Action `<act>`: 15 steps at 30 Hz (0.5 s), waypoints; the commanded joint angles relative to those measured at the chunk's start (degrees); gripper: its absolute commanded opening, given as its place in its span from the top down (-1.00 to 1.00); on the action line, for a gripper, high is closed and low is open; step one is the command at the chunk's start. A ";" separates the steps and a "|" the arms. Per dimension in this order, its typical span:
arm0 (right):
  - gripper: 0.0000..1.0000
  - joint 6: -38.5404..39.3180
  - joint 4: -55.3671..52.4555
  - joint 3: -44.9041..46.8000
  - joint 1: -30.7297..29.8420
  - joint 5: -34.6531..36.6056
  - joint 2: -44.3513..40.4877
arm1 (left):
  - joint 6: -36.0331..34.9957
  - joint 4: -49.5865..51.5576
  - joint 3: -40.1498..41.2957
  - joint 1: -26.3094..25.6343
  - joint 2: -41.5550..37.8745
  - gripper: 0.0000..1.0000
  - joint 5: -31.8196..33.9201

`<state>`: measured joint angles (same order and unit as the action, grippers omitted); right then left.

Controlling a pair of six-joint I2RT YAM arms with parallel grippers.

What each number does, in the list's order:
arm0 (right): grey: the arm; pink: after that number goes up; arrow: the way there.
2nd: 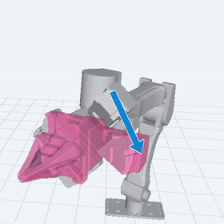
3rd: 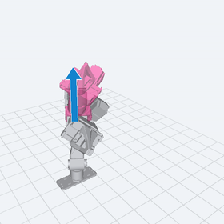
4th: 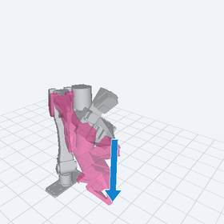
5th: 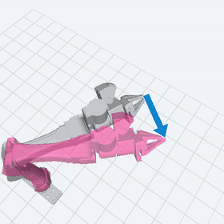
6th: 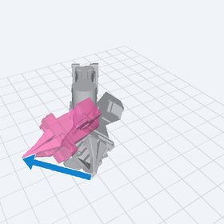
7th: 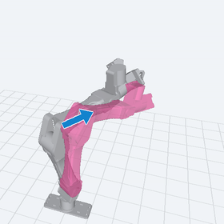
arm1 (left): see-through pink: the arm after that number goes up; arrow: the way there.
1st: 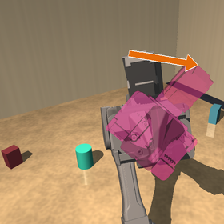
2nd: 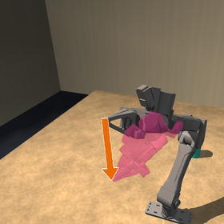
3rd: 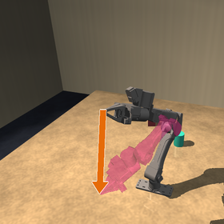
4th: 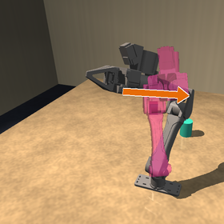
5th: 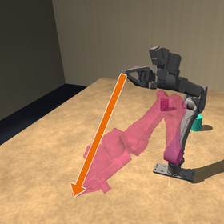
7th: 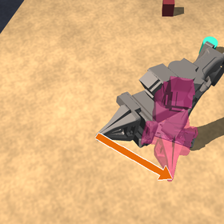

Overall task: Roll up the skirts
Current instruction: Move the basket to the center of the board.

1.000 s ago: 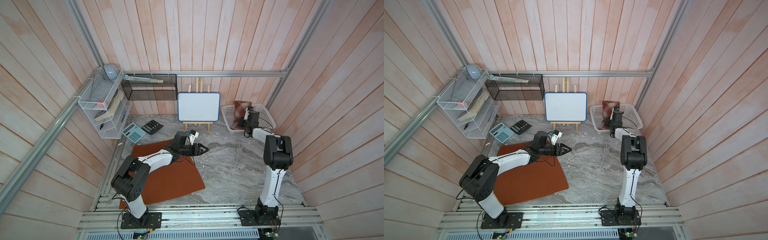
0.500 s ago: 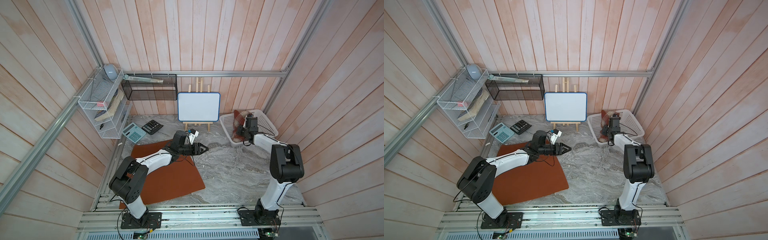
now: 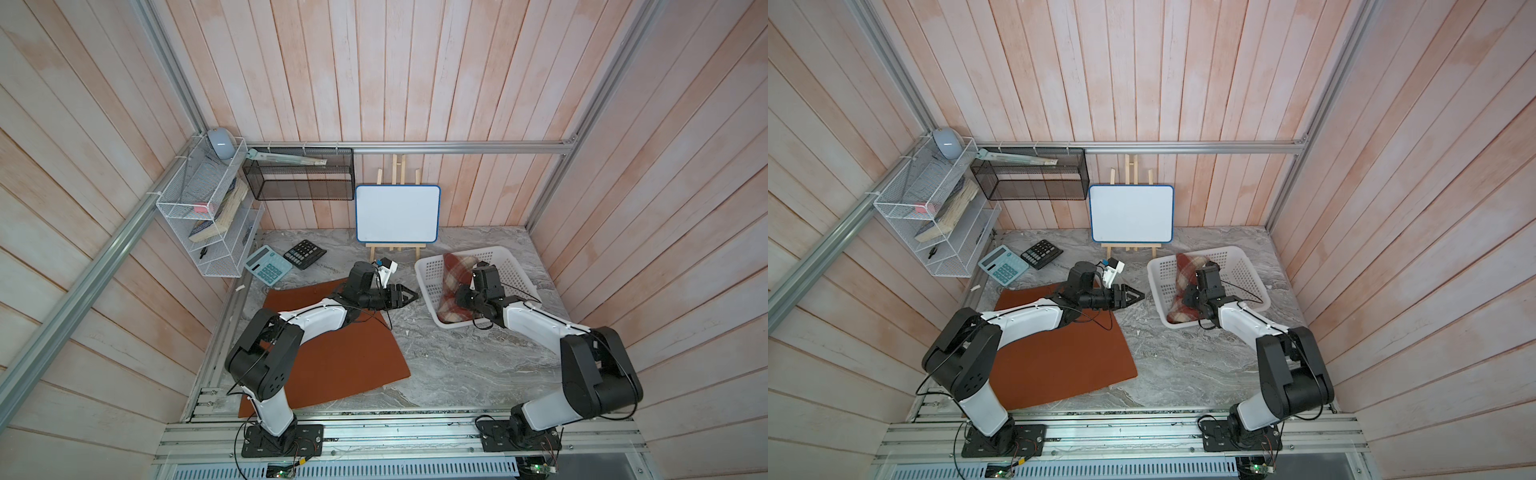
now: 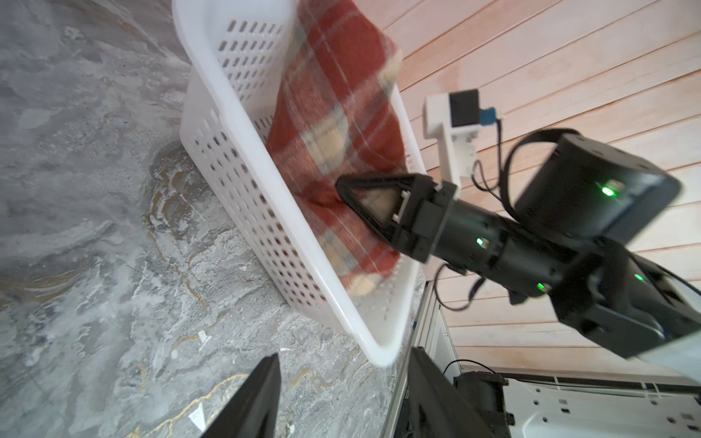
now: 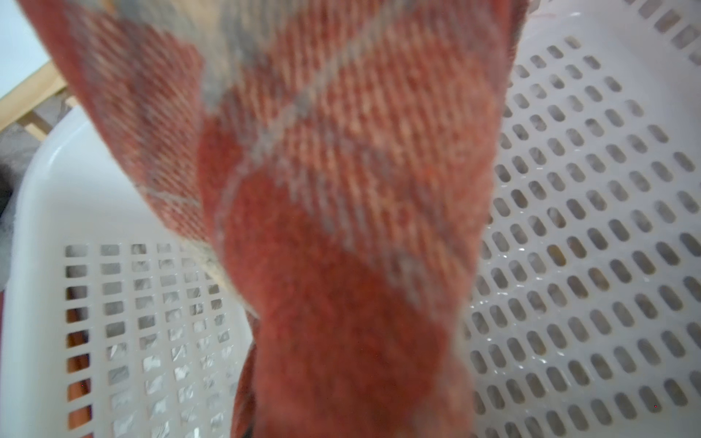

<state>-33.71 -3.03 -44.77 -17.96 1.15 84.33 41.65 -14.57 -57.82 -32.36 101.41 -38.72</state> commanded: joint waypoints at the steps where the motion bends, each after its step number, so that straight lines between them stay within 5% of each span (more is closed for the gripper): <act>1: 1.00 -5.42 -5.32 4.16 -2.33 0.34 -6.04 | 1.46 -1.38 -1.94 0.00 3.74 -0.15 2.95; 15: 1.00 -11.48 -6.62 13.80 -6.16 1.04 -19.06 | 9.75 -14.81 -6.81 -4.61 12.43 0.25 4.18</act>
<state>-43.29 -8.47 -31.77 -23.27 2.68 66.59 49.78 -25.32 -62.54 -36.14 112.14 -34.41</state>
